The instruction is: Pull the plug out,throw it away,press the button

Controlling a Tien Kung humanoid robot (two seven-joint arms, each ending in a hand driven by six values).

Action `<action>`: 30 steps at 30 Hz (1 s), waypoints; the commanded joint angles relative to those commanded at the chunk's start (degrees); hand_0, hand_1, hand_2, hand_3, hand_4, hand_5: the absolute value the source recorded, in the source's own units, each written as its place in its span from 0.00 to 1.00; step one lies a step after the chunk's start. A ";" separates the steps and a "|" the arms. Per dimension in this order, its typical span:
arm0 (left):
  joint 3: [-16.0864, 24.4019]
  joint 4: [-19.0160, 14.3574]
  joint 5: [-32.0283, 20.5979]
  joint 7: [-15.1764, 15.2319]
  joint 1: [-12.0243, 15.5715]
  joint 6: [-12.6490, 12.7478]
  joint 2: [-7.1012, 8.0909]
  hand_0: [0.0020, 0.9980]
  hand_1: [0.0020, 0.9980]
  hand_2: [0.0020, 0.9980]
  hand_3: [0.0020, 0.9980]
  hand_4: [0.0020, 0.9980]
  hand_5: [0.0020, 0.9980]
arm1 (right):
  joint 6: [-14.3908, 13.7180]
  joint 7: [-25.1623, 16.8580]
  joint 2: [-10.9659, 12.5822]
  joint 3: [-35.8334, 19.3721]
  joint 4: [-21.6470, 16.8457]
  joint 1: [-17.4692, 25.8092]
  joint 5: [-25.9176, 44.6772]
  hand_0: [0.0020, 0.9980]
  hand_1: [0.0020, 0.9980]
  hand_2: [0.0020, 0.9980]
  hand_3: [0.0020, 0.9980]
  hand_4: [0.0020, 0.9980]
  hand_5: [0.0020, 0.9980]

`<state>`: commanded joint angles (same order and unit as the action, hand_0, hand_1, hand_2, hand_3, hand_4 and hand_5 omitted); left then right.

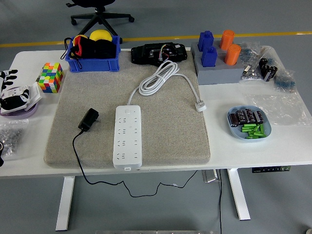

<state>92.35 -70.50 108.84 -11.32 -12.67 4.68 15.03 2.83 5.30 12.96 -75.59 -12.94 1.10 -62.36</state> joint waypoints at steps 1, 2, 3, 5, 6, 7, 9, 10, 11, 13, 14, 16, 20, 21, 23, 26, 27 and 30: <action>-0.08 0.02 -0.10 0.02 -0.01 -0.03 -0.03 0.81 0.82 0.84 0.88 0.66 0.00 | 0.02 0.02 0.04 0.11 0.04 0.02 0.00 0.70 0.68 0.66 0.62 0.71 0.48; -0.18 0.03 -0.24 0.13 0.03 0.02 -0.06 0.81 0.82 0.84 0.88 0.66 0.00 | 0.03 0.03 0.07 0.14 0.05 0.04 -0.02 0.70 0.68 0.66 0.62 0.71 0.48; -0.33 0.05 -0.45 0.27 0.09 0.04 -0.10 0.81 0.82 0.84 0.88 0.66 0.00 | 0.00 0.02 0.10 0.09 0.04 0.07 0.02 0.70 0.68 0.66 0.62 0.71 0.48; -0.79 0.21 -0.71 0.24 0.06 -0.08 -0.24 0.81 0.82 0.84 0.88 0.66 0.00 | -0.02 0.00 0.10 0.03 0.02 0.15 0.01 0.70 0.68 0.66 0.62 0.71 0.48; -1.01 0.30 -0.81 0.24 0.00 -0.12 -0.31 0.81 0.82 0.84 0.88 0.66 0.00 | 0.00 0.03 0.09 0.11 0.06 0.16 0.03 0.70 0.68 0.66 0.62 0.71 0.48; -1.29 0.34 -0.94 0.24 -0.12 -0.15 -0.40 0.81 0.82 0.84 0.88 0.66 0.00 | 0.01 0.05 0.05 0.09 0.06 0.18 0.00 0.70 0.68 0.66 0.62 0.71 0.48; -1.73 0.26 -1.11 0.27 -0.25 -0.17 -0.55 0.81 0.82 0.84 0.88 0.66 0.00 | 0.01 0.04 -0.06 0.10 0.01 0.24 0.08 0.70 0.68 0.66 0.62 0.71 0.48; -1.96 0.20 -1.20 0.29 -0.30 -0.18 -0.58 0.81 0.82 0.84 0.88 0.66 0.00 | 0.04 0.08 -0.12 0.20 0.03 0.26 0.13 0.70 0.68 0.66 0.62 0.71 0.48; -2.34 0.09 -1.37 0.32 -0.39 -0.19 -0.57 0.81 0.82 0.83 0.88 0.66 0.00 | 0.06 0.11 -0.18 0.31 0.08 0.29 0.12 0.70 0.68 0.66 0.62 0.71 0.48; -2.85 -0.24 -1.83 0.39 -0.30 -0.22 -0.50 0.81 0.82 0.83 0.88 0.66 0.00 | 0.08 0.10 -0.18 0.34 0.04 0.28 0.10 0.70 0.68 0.66 0.62 0.71 0.48; -3.03 -0.47 -2.24 0.44 -0.14 -0.27 -0.44 0.81 0.82 0.83 0.88 0.66 0.00 | 0.04 0.05 -0.09 0.22 -0.03 0.21 0.07 0.70 0.68 0.66 0.62 0.71 0.48; -3.29 -0.70 -2.80 0.48 0.05 -0.42 -0.33 0.81 0.82 0.83 0.88 0.66 0.00 | -0.02 -0.01 0.02 0.06 -0.08 0.14 0.06 0.70 0.68 0.66 0.62 0.71 0.48; -3.68 -1.10 -3.81 0.77 0.00 -0.51 -0.23 0.82 0.83 0.83 0.88 0.66 0.00 | -0.05 -0.01 0.12 -0.01 0.01 0.15 0.08 0.70 0.68 0.66 0.62 0.71 0.48; -3.70 -1.18 -3.91 0.81 -0.04 -0.50 -0.26 0.82 0.83 0.83 0.88 0.66 0.00 | -0.06 -0.01 0.11 -0.04 0.04 0.16 0.09 0.70 0.68 0.66 0.62 0.71 0.48; -3.76 -1.42 -3.88 0.74 -0.16 -0.54 -0.50 0.82 0.83 0.83 0.88 0.68 0.16 | -0.02 0.03 0.01 -0.02 0.07 0.18 0.12 0.70 0.68 0.66 0.62 0.71 0.48; -4.17 -1.73 -4.07 0.68 -0.09 -0.65 -0.61 0.82 0.83 0.83 0.88 0.68 0.16 | 0.02 0.06 -0.11 0.01 0.02 0.09 0.14 0.70 0.68 0.66 0.62 0.71 0.48; -4.39 -1.86 -4.24 0.70 -0.04 -0.70 -0.61 0.82 0.83 0.83 0.88 0.68 0.16 | 0.03 0.06 -0.14 0.00 -0.02 0.05 0.13 0.70 0.68 0.66 0.62 0.71 0.48; -5.17 -2.25 -4.72 0.76 0.03 -0.75 -0.66 0.82 0.83 0.83 0.88 0.68 0.16 | 0.04 0.06 -0.17 -0.02 -0.03 0.01 0.10 0.70 0.68 0.66 0.62 0.71 0.48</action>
<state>87.17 -72.75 104.11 -10.57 -12.64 3.93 14.37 2.86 5.36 12.79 -75.62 -12.98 1.11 -62.26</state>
